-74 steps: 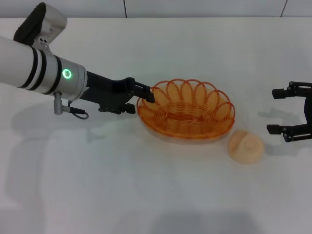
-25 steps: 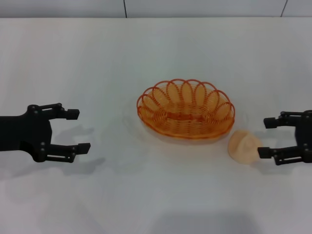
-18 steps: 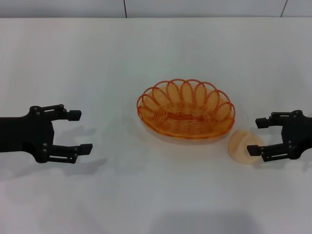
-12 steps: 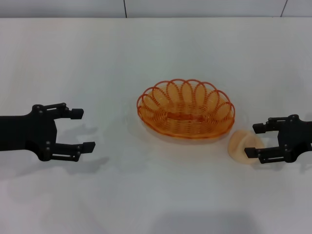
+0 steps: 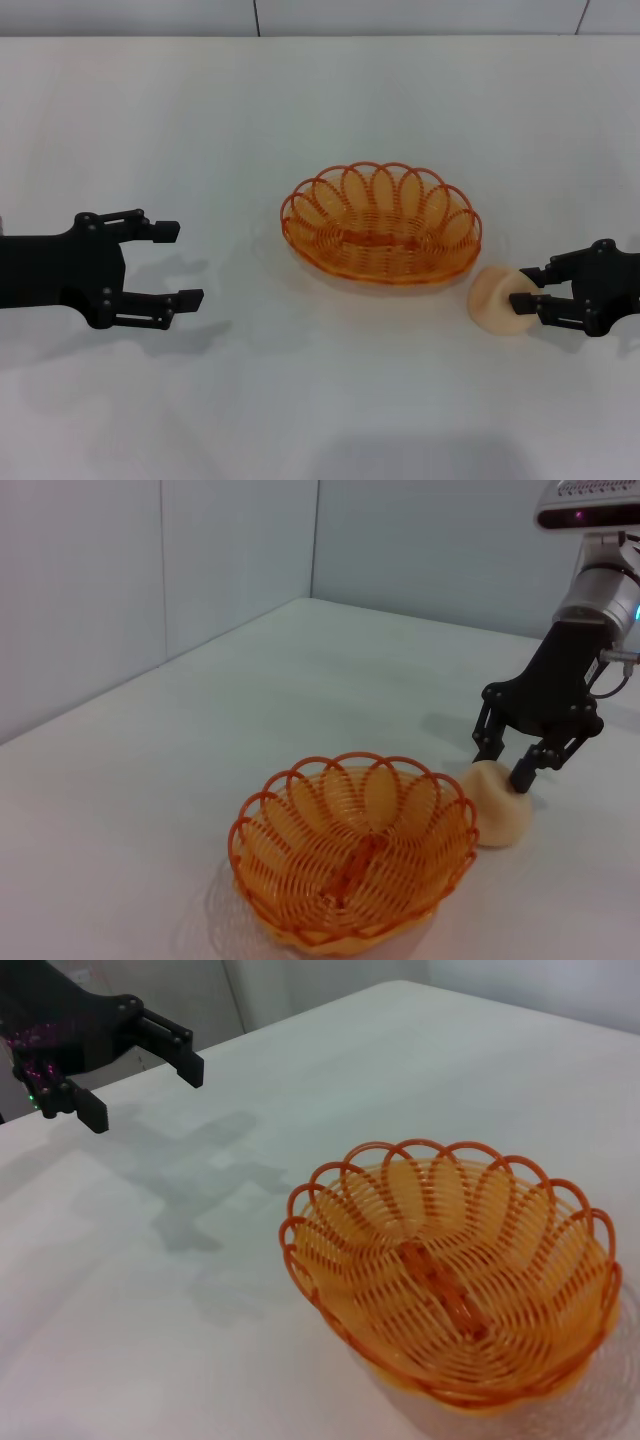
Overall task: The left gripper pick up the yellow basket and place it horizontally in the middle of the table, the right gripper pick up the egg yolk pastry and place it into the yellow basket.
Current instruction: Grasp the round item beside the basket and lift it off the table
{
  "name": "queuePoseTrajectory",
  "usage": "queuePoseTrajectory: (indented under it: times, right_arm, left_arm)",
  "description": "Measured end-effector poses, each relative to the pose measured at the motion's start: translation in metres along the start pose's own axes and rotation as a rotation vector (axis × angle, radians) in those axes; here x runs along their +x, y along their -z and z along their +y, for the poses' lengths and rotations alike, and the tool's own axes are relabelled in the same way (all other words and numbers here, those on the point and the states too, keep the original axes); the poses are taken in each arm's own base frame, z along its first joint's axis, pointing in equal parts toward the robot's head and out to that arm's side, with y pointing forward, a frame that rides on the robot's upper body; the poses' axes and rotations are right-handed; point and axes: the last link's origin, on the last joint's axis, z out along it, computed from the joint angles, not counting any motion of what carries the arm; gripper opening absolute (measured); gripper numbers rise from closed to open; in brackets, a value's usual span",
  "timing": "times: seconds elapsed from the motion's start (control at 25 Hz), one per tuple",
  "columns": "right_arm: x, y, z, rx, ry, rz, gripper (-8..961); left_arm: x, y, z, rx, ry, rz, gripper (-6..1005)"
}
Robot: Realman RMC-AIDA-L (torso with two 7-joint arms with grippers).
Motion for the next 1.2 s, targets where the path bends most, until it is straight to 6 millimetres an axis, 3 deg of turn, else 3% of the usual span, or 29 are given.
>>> queuePoseTrajectory:
  times: [0.68, 0.92, 1.04, 1.2]
  right_arm:
    - [-0.004, -0.001, 0.001, -0.014, 0.018, -0.001, 85]
    - [-0.016, 0.028, -0.005, 0.009, 0.038, -0.050, 50]
    - [-0.029, 0.053, -0.006, 0.010, 0.058, -0.117, 42]
    - [-0.050, 0.065, -0.002, -0.032, 0.093, -0.221, 41]
  left_arm:
    - [-0.001, -0.001, -0.001, 0.012, -0.003, -0.001, 893]
    - [-0.003, 0.001, 0.000, 0.016, -0.004, -0.003, 893]
    - [-0.003, 0.002, -0.001, 0.018, -0.006, -0.006, 893]
    - [-0.002, 0.002, -0.002, 0.022, -0.008, -0.007, 893]
